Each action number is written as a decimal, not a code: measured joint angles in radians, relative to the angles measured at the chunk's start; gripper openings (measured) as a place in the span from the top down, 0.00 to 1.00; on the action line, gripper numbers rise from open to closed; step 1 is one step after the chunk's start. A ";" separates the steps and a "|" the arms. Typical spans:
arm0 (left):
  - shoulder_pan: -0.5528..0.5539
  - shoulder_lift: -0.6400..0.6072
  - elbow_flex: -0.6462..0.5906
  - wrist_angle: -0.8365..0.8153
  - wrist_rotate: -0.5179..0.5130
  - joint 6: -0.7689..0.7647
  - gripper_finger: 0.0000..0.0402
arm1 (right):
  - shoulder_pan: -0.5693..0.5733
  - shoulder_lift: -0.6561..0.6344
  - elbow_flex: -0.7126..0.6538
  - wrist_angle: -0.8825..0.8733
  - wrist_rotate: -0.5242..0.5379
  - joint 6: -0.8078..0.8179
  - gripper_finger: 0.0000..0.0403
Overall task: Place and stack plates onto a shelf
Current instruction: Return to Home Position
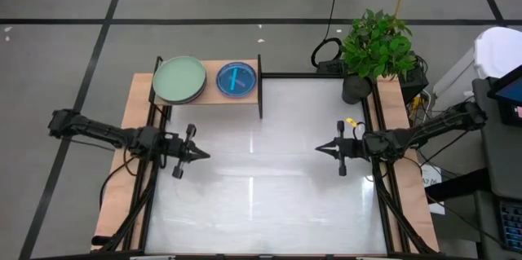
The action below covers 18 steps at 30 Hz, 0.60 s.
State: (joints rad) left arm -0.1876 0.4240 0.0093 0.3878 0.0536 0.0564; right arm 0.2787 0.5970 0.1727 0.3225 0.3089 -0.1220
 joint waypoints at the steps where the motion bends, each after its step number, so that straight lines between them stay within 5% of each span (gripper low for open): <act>1: 0.008 0.000 0.000 0.000 0.000 0.005 1.00 | 0.000 -0.006 -0.009 0.001 0.000 -0.005 1.00; 18: 0.082 -0.004 0.001 0.037 0.002 -0.031 1.00 | 0.000 -0.169 -0.122 -0.007 -0.001 0.034 1.00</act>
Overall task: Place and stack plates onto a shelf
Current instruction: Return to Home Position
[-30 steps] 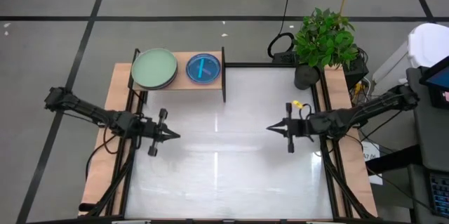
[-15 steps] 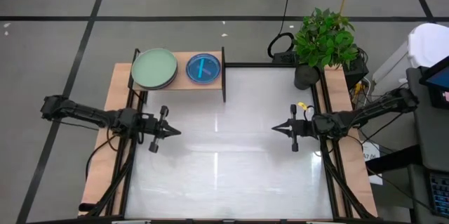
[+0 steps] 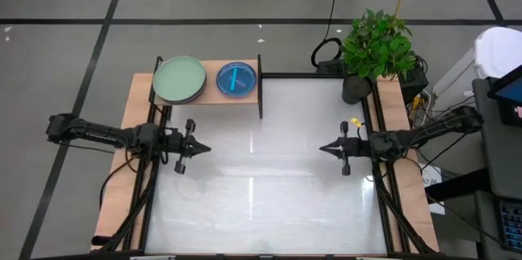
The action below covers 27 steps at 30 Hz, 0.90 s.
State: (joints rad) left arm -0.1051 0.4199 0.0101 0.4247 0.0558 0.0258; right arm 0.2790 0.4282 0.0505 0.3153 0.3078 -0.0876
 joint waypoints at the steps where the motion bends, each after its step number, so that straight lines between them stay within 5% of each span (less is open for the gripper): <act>1: 0.000 -0.004 0.000 -0.001 0.000 -0.001 1.00 | 0.000 -0.011 -0.002 0.000 0.000 0.012 1.00; 20: -0.001 -0.243 0.001 -0.141 0.049 -0.002 1.00 | 0.000 -0.162 -0.007 -0.125 -0.001 0.023 1.00; 27: 0.000 -0.321 0.001 -0.242 -0.021 0.002 1.00 | 0.000 -0.210 -0.007 -0.140 0.000 -0.003 1.00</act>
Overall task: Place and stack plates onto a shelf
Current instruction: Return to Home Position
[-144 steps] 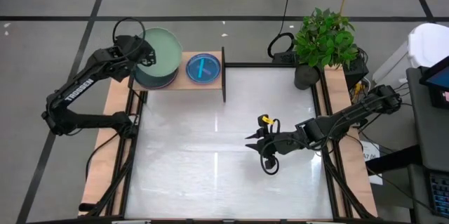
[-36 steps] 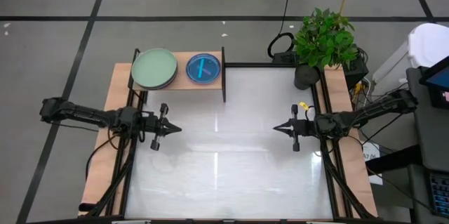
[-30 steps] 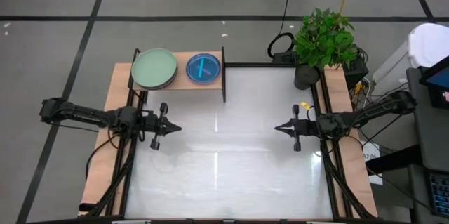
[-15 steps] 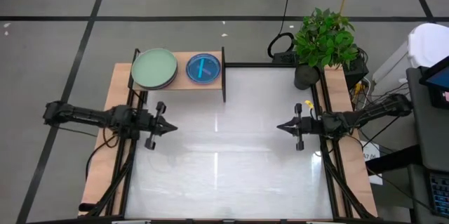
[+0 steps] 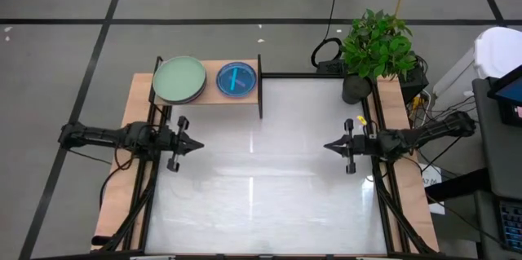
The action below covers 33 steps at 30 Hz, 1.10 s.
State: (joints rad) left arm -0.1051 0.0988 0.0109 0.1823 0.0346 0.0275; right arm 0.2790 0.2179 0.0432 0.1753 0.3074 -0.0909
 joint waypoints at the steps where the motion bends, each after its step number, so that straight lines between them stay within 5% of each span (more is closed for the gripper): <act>1: 0.000 -0.009 0.000 -0.010 -0.003 0.000 1.00 | 0.000 -0.011 0.000 -0.005 0.000 -0.005 1.00; 13: 0.000 -0.042 0.000 -0.042 -0.009 -0.029 1.00 | 0.000 -0.215 -0.001 -0.125 -0.001 -0.062 1.00; 21: 0.000 -0.042 0.000 -0.044 -0.010 -0.032 1.00 | -0.008 -0.214 -0.028 -0.119 -0.003 -0.063 1.00; 33: 0.000 -0.042 0.000 -0.054 -0.010 -0.033 1.00 | -0.146 -0.215 -0.028 -0.124 -0.179 -0.071 1.00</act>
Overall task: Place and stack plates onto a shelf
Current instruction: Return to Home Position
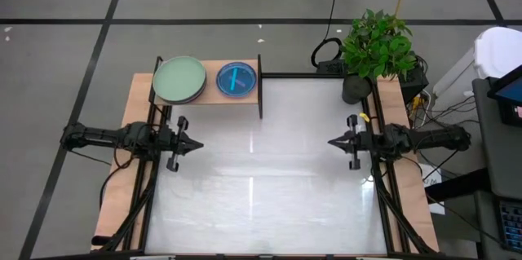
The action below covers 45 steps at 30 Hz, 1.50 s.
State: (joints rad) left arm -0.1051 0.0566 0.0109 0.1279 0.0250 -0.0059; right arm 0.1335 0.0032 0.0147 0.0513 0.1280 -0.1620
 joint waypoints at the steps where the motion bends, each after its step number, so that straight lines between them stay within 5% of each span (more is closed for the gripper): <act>1: 0.000 0.000 0.000 0.000 0.000 -0.002 1.00 | -0.012 0.000 0.000 0.000 0.000 0.000 1.00; 7: -0.001 0.000 0.000 0.002 0.003 -0.006 1.00 | -0.044 0.000 0.000 -0.017 -0.109 -0.012 1.00; 21: -0.001 0.000 0.000 -0.016 0.008 0.001 1.00 | -0.140 0.000 0.000 -0.012 -0.080 0.004 1.00; 45: -0.001 -0.053 0.000 -0.046 0.019 -0.015 1.00 | -0.141 0.006 0.000 -0.013 -0.078 0.018 1.00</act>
State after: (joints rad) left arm -0.1059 0.0036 0.0105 0.0818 0.0444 -0.0205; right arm -0.0071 0.0093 0.0147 0.0380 0.0495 -0.1439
